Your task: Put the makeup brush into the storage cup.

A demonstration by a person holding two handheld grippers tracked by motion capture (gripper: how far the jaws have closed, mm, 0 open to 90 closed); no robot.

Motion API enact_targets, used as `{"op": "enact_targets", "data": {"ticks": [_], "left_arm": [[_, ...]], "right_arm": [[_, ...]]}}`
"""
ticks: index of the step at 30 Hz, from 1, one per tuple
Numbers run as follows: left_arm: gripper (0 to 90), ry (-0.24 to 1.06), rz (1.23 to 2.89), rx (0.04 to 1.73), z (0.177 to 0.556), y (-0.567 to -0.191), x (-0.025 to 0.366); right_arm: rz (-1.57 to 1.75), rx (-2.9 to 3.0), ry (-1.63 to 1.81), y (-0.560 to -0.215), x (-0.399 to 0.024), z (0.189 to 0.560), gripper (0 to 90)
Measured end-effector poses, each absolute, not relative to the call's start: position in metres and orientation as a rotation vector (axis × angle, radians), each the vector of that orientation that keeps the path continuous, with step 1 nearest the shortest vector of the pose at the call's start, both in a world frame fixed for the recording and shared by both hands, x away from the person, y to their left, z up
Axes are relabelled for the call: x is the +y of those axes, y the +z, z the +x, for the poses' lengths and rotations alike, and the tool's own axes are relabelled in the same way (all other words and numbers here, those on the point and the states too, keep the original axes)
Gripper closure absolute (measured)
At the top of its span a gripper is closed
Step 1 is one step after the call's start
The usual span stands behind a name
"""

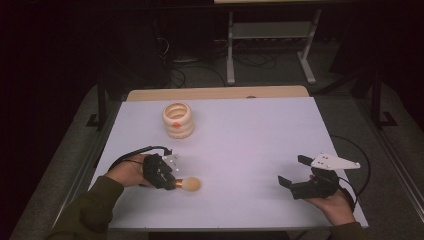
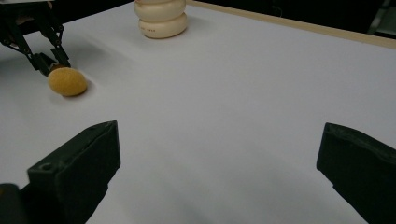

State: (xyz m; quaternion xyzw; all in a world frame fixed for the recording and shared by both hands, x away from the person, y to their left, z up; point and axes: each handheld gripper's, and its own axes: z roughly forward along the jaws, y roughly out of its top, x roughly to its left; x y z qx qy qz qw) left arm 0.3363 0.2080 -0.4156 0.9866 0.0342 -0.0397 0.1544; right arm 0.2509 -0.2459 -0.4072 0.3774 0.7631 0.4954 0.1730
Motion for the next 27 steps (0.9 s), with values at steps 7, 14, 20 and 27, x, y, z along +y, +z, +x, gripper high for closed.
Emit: {"op": "enact_targets", "data": {"ticks": [7, 14, 20, 27], "left_arm": [[67.9, -0.099, 2.834, 0.149, 0.3374, -0.4146, 0.2094], [68.0, -0.092, 2.805, 0.243, 0.3360, -0.4126, 0.2111], [68.1, -0.062, 2.766, 0.341, 0.3327, -0.4100, 0.2139], [68.2, -0.024, 2.734, 0.422, 0.3325, -0.4128, 0.2168]], "right_arm": [[1.071, 2.165, 1.406, -0.4071, -0.2459, 0.2508, 0.0], [1.066, 2.165, 1.406, -0.4070, -0.2460, 0.2507, 0.0], [1.067, 2.159, 1.407, -0.4066, -0.2469, 0.2505, 0.0], [1.067, 2.160, 1.407, -0.4066, -0.2468, 0.2505, 0.0]]}}
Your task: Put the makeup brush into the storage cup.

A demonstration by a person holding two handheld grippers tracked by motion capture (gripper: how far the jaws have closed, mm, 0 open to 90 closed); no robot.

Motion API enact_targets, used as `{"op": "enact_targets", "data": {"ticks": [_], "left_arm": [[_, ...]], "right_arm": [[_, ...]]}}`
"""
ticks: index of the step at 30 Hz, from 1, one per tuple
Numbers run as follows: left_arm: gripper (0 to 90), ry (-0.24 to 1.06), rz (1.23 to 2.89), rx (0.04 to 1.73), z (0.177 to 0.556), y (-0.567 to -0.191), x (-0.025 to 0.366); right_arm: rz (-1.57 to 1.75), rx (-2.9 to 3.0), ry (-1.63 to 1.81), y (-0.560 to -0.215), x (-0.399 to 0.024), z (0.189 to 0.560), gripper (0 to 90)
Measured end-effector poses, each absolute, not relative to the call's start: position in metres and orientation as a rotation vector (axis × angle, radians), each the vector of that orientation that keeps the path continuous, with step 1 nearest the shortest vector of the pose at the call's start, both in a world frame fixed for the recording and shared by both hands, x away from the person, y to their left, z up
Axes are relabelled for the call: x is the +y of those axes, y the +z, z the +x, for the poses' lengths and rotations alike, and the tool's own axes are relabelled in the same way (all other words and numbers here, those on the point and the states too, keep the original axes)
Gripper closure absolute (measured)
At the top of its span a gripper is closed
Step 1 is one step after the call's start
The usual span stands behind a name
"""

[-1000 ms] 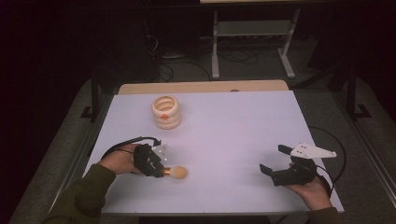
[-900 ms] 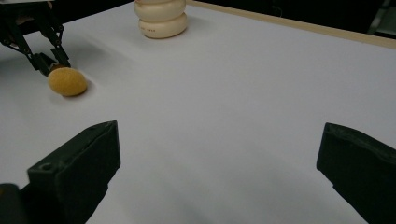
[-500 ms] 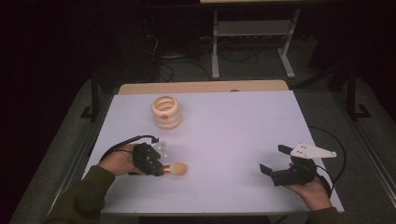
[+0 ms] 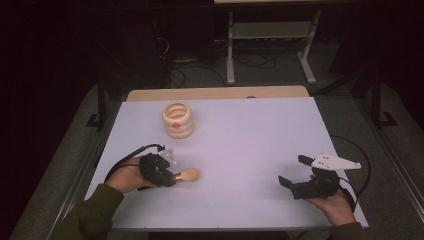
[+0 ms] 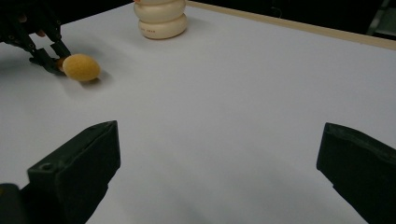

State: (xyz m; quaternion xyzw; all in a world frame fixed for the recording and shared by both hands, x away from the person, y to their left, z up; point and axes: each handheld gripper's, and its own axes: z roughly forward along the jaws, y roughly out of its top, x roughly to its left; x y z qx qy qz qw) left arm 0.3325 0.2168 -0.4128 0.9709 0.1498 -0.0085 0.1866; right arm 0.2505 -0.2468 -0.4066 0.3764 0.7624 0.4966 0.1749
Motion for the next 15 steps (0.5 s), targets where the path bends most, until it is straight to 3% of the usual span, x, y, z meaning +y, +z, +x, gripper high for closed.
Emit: {"op": "enact_targets", "data": {"ticks": [15], "left_arm": [[68.3, 0.009, 2.633, 0.570, 0.3307, -0.4032, 0.2201]], "right_arm": [[1.072, 2.156, 1.409, -0.4065, -0.2483, 0.2503, 0.0]]}}
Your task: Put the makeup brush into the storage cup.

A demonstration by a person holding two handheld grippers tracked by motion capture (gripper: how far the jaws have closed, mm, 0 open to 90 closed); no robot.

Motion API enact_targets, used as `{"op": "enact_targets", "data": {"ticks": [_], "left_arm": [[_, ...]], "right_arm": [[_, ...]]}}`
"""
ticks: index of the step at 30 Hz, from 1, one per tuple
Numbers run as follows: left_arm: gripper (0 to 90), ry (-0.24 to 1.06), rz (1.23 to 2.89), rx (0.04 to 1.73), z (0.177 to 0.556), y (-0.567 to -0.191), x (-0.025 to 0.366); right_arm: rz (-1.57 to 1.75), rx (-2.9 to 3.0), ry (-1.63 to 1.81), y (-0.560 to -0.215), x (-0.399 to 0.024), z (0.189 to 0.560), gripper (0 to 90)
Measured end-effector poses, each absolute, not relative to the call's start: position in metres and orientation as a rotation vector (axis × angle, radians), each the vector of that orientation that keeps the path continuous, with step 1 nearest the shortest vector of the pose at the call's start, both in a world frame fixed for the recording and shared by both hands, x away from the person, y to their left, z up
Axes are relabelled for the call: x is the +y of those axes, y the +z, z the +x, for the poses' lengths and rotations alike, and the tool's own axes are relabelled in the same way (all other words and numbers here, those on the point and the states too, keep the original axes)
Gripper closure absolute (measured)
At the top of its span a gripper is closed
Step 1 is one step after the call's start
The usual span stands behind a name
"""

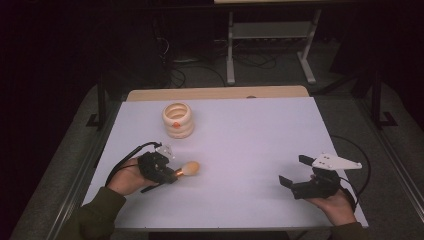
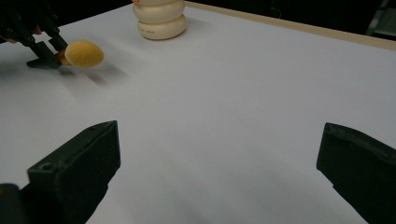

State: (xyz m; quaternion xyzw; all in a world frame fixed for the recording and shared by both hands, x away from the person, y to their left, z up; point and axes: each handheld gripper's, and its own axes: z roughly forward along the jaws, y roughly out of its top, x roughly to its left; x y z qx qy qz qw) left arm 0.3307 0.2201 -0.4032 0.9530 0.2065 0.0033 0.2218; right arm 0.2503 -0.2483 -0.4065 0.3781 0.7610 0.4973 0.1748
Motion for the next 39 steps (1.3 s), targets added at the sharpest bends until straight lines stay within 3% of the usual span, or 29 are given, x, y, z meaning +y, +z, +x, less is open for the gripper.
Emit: {"op": "enact_targets", "data": {"ticks": [14, 20, 39], "left_arm": [[68.4, 0.073, 2.484, 0.620, 0.323, -0.385, 0.228], [68.3, 0.100, 2.343, 0.670, 0.319, -0.383, 0.237], [68.4, 0.183, 2.169, 0.699, 0.311, -0.369, 0.259]], "right_arm": [[1.072, 2.153, 1.413, -0.406, -0.249, 0.250, 0.0], [1.068, 2.153, 1.416, -0.406, -0.249, 0.249, 0.0], [1.034, 2.158, 1.421, -0.408, -0.246, 0.247, 0.0]]}}
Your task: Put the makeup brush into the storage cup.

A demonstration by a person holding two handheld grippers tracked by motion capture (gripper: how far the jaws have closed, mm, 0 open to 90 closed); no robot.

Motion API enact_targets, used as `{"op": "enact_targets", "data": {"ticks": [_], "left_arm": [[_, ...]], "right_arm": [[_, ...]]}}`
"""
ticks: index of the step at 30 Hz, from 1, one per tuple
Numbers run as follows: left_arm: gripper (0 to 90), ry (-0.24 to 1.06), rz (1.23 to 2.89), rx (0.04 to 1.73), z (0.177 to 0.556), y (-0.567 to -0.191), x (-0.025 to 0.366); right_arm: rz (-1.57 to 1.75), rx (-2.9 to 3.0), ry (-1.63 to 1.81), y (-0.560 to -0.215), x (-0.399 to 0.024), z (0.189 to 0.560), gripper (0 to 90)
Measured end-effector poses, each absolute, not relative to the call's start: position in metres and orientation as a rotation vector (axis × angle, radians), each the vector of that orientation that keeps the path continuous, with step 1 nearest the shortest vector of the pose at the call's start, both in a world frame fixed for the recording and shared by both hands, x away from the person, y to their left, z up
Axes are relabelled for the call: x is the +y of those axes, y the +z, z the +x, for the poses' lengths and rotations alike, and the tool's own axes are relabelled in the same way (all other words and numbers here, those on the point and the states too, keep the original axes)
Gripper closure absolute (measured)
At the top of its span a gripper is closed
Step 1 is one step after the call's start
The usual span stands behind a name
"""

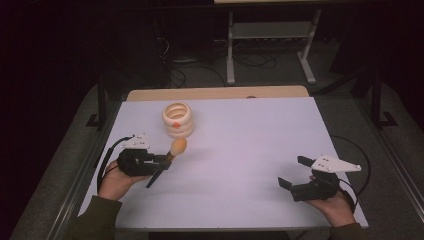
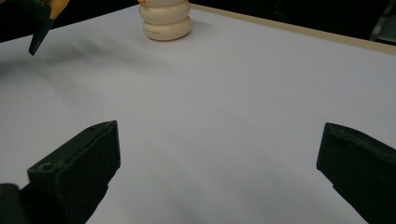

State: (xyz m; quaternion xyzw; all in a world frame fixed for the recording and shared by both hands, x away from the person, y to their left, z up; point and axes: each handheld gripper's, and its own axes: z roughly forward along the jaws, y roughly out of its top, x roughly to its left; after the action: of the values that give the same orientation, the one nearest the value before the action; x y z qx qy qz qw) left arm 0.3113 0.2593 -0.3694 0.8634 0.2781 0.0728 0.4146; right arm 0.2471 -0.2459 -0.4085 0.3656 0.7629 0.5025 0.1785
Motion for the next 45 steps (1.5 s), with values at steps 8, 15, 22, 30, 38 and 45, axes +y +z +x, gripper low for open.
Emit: {"op": "enact_targets", "data": {"ticks": [8, 15, 22, 30, 38, 45], "left_arm": [[68.4, 0.227, 2.102, 0.701, 0.315, -0.364, 0.263], [68.4, 0.241, 2.054, 0.727, 0.315, -0.360, 0.264], [68.4, 0.271, 2.010, 0.716, 0.318, -0.352, 0.263], [68.4, 0.282, 1.965, 0.714, 0.323, -0.348, 0.263], [68.4, 0.307, 1.932, 0.710, 0.329, -0.345, 0.260], [68.4, 0.316, 1.914, 0.714, 0.337, -0.340, 0.261]], "right_arm": [[1.023, 2.147, 1.428, -0.408, -0.247, 0.247, 0.0], [1.014, 2.142, 1.434, -0.407, -0.247, 0.248, 0.0], [1.019, 2.125, 1.440, -0.405, -0.247, 0.248, 0.0], [1.016, 2.123, 1.442, -0.404, -0.246, 0.247, 0.0], [1.018, 2.114, 1.446, -0.404, -0.248, 0.247, 0.0], [1.018, 2.116, 1.448, -0.404, -0.248, 0.247, 0.0]]}}
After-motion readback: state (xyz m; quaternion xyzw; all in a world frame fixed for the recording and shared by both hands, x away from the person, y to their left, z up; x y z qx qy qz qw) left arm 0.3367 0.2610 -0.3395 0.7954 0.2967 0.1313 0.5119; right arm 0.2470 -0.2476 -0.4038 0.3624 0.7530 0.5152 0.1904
